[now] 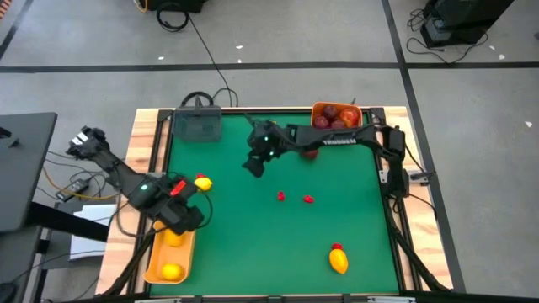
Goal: Sort produce into baskets
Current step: Put the lemon into the yellow bin
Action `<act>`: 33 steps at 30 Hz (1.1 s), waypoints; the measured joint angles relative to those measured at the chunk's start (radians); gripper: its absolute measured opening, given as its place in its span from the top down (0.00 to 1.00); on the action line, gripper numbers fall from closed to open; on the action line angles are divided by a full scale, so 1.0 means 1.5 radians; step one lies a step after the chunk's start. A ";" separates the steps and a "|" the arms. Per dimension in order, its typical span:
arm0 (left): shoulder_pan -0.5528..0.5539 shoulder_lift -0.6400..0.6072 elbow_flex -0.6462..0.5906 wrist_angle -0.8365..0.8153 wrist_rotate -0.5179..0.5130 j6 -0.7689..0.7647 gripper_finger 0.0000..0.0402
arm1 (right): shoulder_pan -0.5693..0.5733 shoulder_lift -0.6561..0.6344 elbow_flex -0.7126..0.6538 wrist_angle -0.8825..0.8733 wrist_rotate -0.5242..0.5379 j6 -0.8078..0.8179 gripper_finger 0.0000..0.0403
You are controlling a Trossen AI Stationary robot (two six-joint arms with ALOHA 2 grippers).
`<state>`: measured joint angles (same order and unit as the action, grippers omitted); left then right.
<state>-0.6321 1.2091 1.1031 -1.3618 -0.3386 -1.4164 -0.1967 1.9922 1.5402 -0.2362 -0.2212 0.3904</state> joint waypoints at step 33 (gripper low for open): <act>0.506 0.001 -0.354 0.369 0.138 0.569 0.36 | 0.042 -0.208 0.000 -0.274 0.165 -0.052 0.28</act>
<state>0.1265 1.2098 0.5722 -0.8083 -0.1308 -0.5632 -0.1341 1.6810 1.5406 -0.6470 0.0261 0.3125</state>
